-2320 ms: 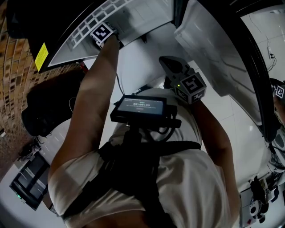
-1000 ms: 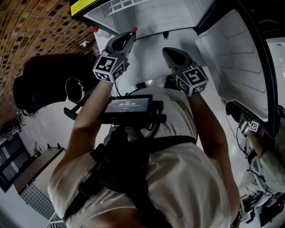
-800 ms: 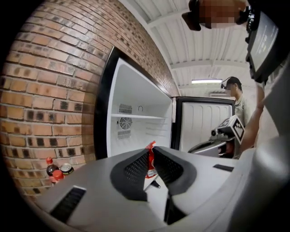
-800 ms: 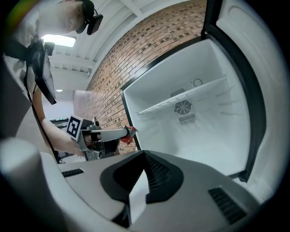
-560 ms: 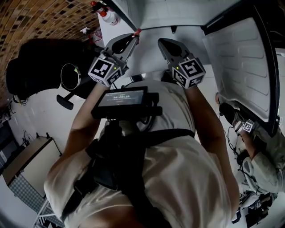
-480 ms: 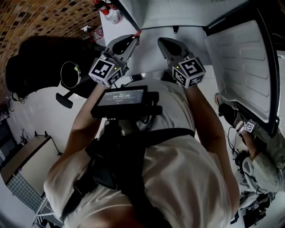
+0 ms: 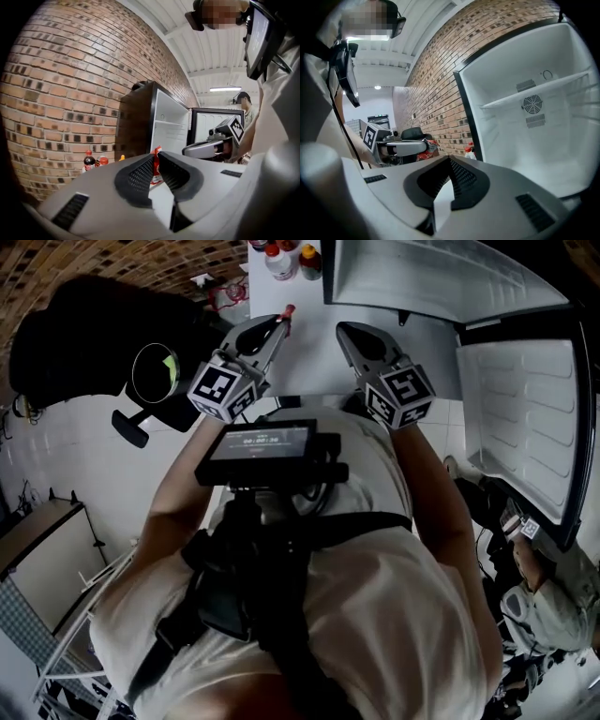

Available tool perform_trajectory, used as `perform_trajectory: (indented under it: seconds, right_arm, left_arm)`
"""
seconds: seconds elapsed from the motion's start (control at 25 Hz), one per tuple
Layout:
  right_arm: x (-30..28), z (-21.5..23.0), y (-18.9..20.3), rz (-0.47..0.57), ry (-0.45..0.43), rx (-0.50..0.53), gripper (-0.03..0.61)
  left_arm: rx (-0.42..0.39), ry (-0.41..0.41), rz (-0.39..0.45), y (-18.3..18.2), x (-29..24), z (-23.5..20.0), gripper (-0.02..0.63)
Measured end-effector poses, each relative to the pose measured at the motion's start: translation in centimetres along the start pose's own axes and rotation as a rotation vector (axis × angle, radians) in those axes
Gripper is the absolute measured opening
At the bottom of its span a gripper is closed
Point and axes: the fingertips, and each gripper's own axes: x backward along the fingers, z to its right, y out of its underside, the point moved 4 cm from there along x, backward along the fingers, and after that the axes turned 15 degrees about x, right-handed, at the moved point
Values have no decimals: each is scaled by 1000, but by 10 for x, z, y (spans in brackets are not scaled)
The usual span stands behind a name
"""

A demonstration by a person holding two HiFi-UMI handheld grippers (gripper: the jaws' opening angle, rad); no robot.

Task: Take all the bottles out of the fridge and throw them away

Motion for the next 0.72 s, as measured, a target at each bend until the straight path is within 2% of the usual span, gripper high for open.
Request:
perform_trajectory:
  seconds: [0.72]
  right_arm:
    - [-109,-96,-22,-28,-207,46,-8]
  left_arm:
    - [68,-356,78,9,161,-118,43]
